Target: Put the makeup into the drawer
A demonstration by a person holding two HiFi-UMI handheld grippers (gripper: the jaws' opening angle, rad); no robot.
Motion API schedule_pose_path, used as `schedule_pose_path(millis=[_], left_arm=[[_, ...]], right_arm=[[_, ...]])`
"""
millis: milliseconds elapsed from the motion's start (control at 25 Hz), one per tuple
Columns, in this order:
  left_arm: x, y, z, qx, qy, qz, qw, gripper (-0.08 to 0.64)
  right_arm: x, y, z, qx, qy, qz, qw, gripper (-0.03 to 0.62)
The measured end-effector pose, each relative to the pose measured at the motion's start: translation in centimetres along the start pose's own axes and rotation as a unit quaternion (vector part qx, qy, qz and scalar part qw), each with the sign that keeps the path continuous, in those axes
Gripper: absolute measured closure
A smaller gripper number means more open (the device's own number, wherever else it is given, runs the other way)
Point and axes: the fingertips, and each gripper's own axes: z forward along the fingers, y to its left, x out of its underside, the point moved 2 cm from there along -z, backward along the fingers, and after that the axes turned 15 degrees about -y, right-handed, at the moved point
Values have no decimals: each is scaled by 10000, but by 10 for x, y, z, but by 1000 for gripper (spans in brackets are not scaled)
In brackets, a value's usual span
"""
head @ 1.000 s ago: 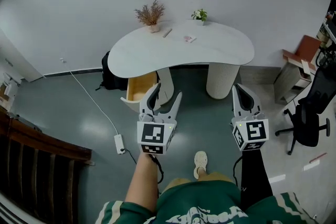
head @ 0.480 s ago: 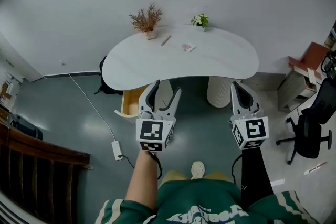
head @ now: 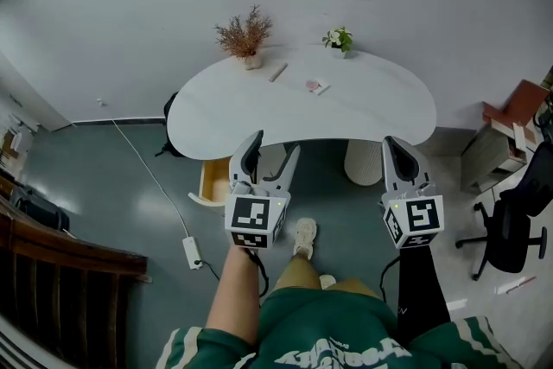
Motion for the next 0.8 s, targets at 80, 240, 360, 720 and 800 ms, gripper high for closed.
schedule_pose_path(millis=[80, 240, 360, 720, 800], left_arm=[[8, 11, 18, 34, -18, -2, 10000, 284], [31, 44, 65, 31, -81, 12, 10000, 282], [57, 77, 105, 27, -59, -8, 10000, 282], [121, 168, 227, 185, 196, -49, 9996, 282], [134, 186, 251, 231, 244, -58, 9994, 282]], right_arm=[[10, -5, 19, 9, 16, -7, 10000, 589], [29, -20, 72, 114, -92, 35, 9999, 589], [51, -28, 119, 141, -60, 8, 9999, 589], [108, -41, 263, 53, 4, 141, 9999, 589], [118, -42, 294, 33, 26, 142, 9999, 589]])
